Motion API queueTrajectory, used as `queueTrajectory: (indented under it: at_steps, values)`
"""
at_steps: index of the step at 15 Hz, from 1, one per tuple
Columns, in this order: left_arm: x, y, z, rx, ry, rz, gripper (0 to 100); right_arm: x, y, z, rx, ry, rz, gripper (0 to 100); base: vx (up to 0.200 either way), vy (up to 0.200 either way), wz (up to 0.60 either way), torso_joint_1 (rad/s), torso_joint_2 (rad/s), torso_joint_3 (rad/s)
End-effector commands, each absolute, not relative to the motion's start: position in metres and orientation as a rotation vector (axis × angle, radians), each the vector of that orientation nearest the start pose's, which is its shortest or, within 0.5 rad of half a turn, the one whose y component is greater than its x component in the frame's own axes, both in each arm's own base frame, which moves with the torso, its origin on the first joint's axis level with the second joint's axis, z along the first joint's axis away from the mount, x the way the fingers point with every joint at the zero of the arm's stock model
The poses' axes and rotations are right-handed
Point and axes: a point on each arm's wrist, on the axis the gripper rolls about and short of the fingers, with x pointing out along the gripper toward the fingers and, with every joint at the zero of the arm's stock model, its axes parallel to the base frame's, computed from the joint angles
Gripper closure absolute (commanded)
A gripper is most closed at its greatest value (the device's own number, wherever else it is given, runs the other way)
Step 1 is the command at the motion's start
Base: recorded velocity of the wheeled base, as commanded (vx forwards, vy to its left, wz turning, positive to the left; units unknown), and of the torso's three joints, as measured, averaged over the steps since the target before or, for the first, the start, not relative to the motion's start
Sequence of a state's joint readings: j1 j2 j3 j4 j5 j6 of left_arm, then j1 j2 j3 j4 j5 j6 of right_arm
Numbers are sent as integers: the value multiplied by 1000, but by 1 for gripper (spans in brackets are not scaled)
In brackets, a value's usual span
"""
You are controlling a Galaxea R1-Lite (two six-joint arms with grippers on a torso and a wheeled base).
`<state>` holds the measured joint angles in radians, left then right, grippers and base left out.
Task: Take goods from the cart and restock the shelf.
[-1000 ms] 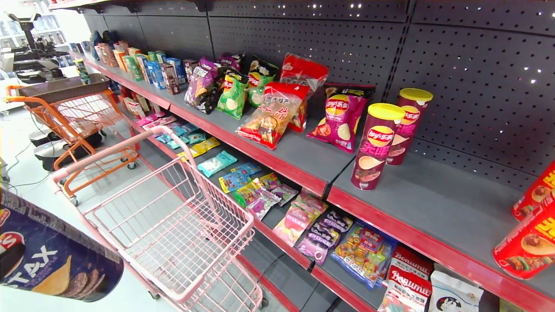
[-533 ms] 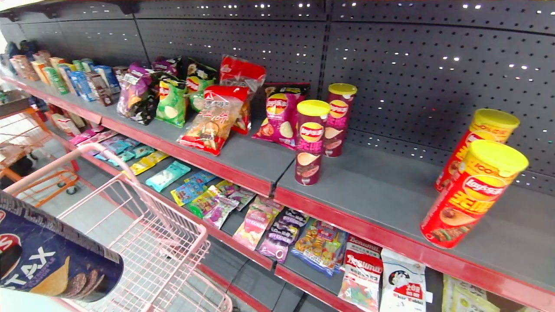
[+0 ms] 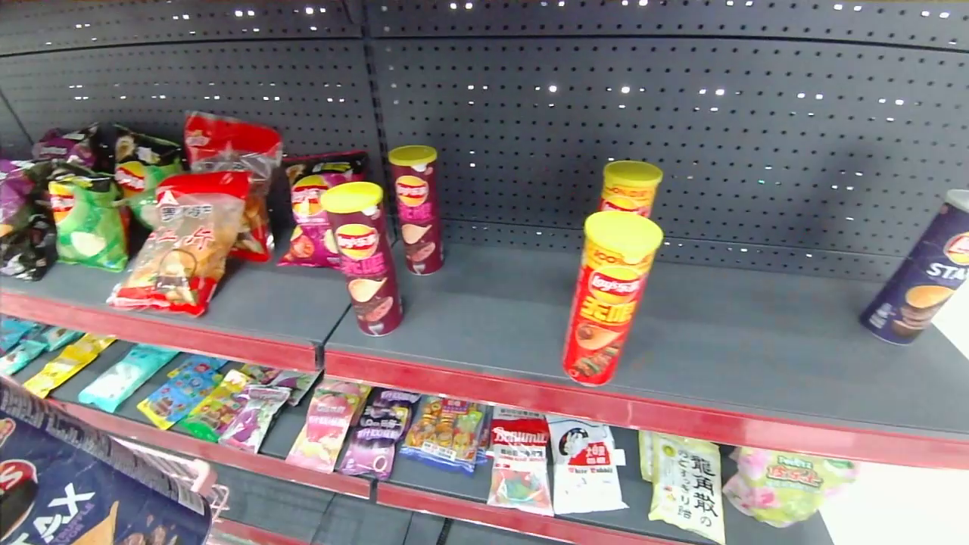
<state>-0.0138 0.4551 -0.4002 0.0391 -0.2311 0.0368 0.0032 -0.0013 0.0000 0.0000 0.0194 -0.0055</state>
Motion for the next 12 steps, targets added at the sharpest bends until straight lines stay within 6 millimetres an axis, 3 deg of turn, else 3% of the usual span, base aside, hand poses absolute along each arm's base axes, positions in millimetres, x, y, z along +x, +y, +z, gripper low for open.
queueTrajectory:
  at_steps: [1, 5, 12]
  values:
    - [8, -5, 190, 14, 75, -246, 100, -23, 0, 75, -6, 0, 23, 0, 0, 0, -600, 7, -2, 2]
    - [10, -5, 180, 18, 128, -247, 100, -23, 0, 75, -6, 0, 23, 0, 0, 0, 0, 0, 0, 0]
    - [11, -5, 180, 88, 117, -250, 100, -23, 0, 75, -6, 0, 25, 0, 0, 0, 0, 0, 0, 0]
